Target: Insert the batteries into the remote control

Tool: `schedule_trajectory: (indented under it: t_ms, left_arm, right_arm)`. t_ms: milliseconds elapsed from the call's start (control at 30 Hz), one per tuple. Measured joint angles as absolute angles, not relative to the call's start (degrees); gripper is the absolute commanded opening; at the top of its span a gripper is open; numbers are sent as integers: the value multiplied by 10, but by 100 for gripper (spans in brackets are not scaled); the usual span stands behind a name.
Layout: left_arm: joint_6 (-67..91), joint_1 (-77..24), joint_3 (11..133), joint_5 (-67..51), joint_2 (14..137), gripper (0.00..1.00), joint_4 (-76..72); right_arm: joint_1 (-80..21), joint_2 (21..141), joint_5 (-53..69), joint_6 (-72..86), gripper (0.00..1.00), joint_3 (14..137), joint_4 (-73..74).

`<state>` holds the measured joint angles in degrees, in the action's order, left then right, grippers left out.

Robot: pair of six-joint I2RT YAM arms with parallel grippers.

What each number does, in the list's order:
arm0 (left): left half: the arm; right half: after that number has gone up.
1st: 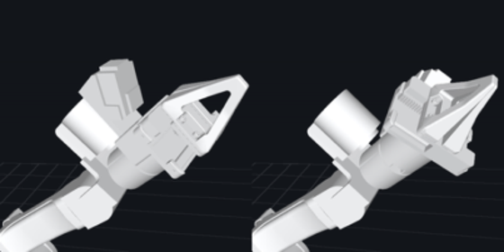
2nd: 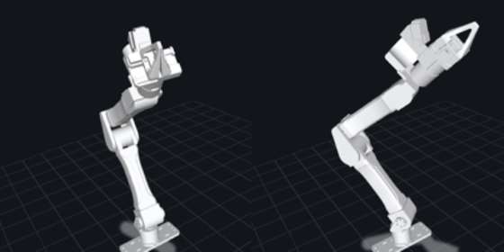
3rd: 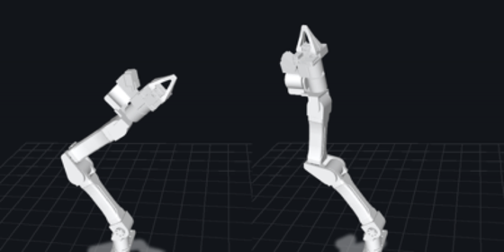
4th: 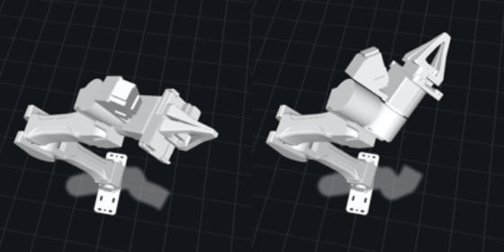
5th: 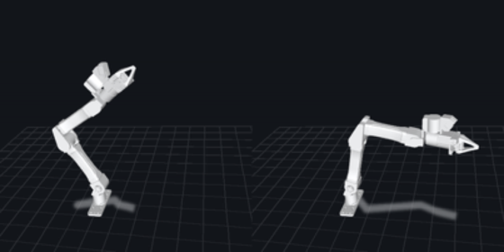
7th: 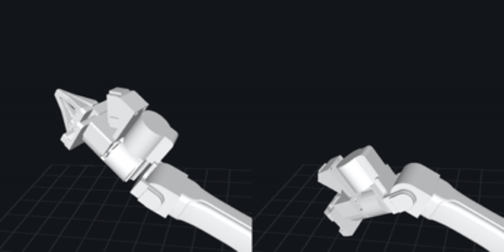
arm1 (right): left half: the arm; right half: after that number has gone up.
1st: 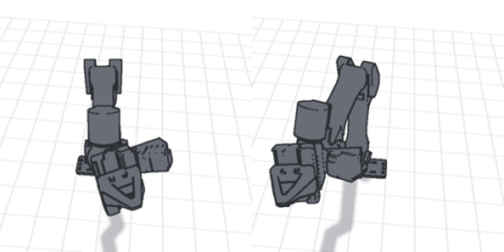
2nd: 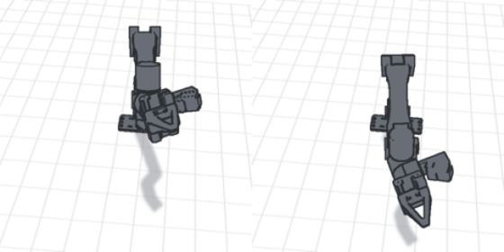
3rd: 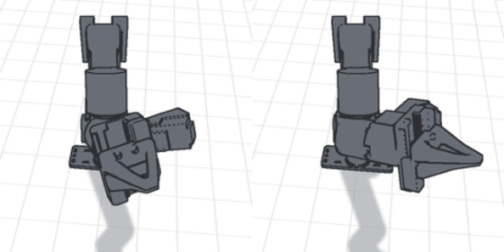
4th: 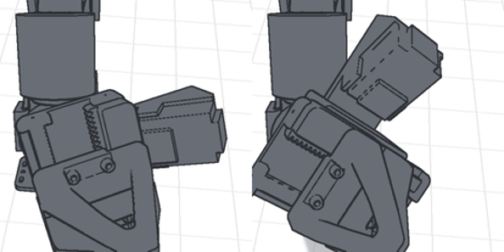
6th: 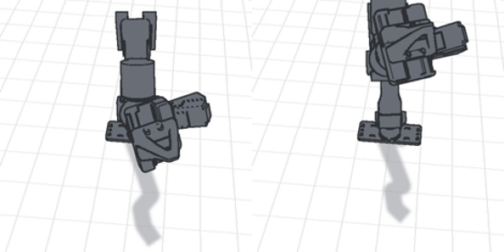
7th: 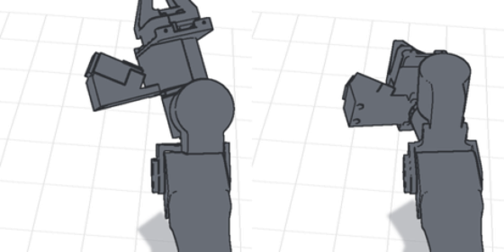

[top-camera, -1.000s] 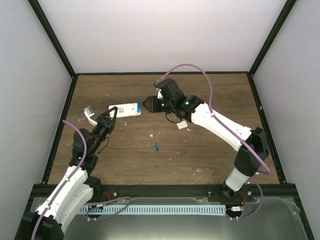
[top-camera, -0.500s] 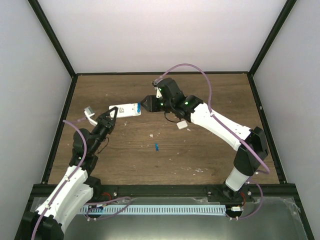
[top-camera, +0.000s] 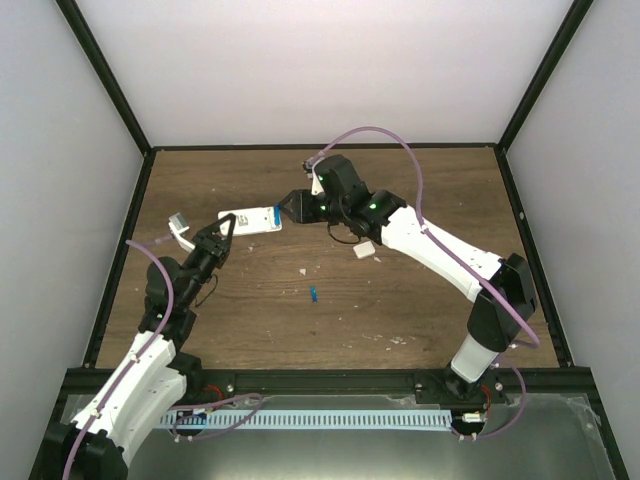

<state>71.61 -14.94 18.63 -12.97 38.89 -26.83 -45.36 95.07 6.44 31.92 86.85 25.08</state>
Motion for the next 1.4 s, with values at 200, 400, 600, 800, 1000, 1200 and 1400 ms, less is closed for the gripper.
schedule_trajectory:
  t_ms: [200, 400, 600, 800, 1000, 1200, 1400]
  left_arm:
    - [716, -149, 186, -130, 390, 0, -269]
    - [717, -149, 186, -129, 392, 0, -269]
    - [721, -149, 186, -128, 390, 0, -269]
    - [736, -149, 186, -127, 384, 0, -270]
    - [766, -149, 186, -128, 384, 0, -275]
    - [788, -147, 201, -137, 394, 0, -283]
    - [807, -145, 207, -143, 395, 0, -305]
  right_arm:
    - [-455, 951, 72, 317, 49, 868, 246]
    - [-455, 951, 72, 317, 49, 868, 243]
    - [-455, 950, 49, 318, 52, 868, 245]
    - [-454, 920, 27, 322, 58, 846, 242]
    - [-423, 864, 83, 367, 62, 786, 174]
    - [-355, 856, 191, 454, 66, 740, 95]
    - [-346, 857, 272, 516, 69, 740, 45]
